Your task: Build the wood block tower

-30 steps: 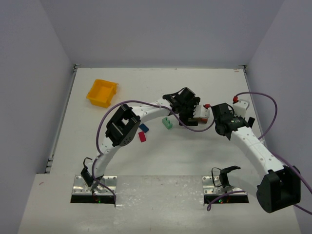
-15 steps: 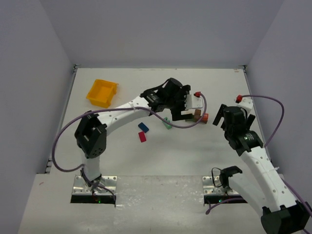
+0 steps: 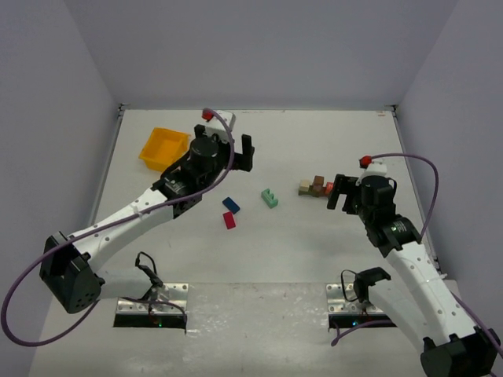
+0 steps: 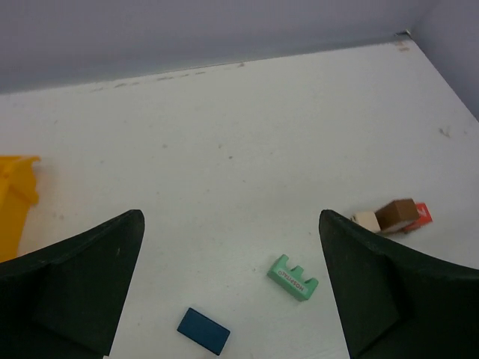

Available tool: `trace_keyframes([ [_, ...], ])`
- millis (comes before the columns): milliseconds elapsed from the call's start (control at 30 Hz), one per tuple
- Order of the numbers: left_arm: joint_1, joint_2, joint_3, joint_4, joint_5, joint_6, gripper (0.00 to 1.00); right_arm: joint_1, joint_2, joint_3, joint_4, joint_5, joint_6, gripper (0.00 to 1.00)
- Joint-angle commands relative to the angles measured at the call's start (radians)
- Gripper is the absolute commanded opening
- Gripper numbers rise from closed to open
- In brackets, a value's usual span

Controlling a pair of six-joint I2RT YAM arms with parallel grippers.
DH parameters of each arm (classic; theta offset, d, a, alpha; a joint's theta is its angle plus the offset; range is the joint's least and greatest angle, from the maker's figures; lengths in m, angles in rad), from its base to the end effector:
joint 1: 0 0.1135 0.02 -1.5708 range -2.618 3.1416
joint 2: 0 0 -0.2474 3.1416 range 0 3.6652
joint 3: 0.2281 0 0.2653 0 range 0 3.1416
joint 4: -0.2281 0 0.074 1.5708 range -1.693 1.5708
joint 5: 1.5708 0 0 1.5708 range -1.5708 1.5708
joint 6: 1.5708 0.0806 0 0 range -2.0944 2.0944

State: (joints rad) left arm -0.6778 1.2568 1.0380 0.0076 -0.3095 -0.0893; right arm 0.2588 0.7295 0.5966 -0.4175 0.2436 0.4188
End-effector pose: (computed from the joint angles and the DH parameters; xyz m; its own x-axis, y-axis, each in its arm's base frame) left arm 0.2929 -0.2043 0.3197 -0.1952 0.0481 -0.9796 0.3493 0.9367 -0.0236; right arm 0.2267 0.0399 0.2240 -0.4821 0.2806 -0.8300 0.1603 0.9596 0.2314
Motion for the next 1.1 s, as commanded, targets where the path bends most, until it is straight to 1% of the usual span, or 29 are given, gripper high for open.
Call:
trace_keyframes([
  [0,0.116,-0.051,-0.078,-0.073,-0.297,-0.380,1.00,0.032,0.032,-0.015,0.130,-0.124,-0.062,0.99],
  [67,0.205,-0.072,-0.129,-0.037,-0.216,-0.446,1.00,0.076,0.066,-0.002,0.135,-0.103,-0.081,0.99],
  [167,0.297,-0.093,-0.180,0.018,-0.067,-0.485,1.00,0.186,0.113,0.021,0.141,-0.015,-0.112,0.99],
  [233,0.343,-0.093,-0.203,0.038,-0.006,-0.500,1.00,0.258,0.154,0.048,0.162,0.057,-0.126,0.99],
  [333,0.361,-0.073,-0.196,0.018,0.001,-0.509,1.00,0.326,0.244,0.093,0.195,0.104,-0.147,0.99],
  [367,0.365,-0.068,-0.192,0.015,0.001,-0.512,1.00,0.373,0.272,0.110,0.200,0.133,-0.157,0.99],
  [467,0.372,-0.066,-0.211,0.044,0.006,-0.514,1.00,0.477,0.402,0.192,0.186,0.282,-0.181,0.99],
  [567,0.376,-0.063,-0.228,0.064,0.024,-0.518,1.00,0.501,0.473,0.246,0.192,0.257,-0.172,0.99],
  [700,0.376,-0.053,-0.234,0.067,0.032,-0.527,1.00,0.523,0.529,0.274,0.237,0.141,-0.193,0.99],
  [833,0.376,-0.036,-0.237,0.096,0.104,-0.504,1.00,0.530,0.599,0.303,0.252,0.041,-0.194,0.99],
  [1067,0.376,-0.019,-0.236,0.095,0.110,-0.494,1.00,0.535,0.724,0.372,0.214,0.019,-0.183,0.99],
])
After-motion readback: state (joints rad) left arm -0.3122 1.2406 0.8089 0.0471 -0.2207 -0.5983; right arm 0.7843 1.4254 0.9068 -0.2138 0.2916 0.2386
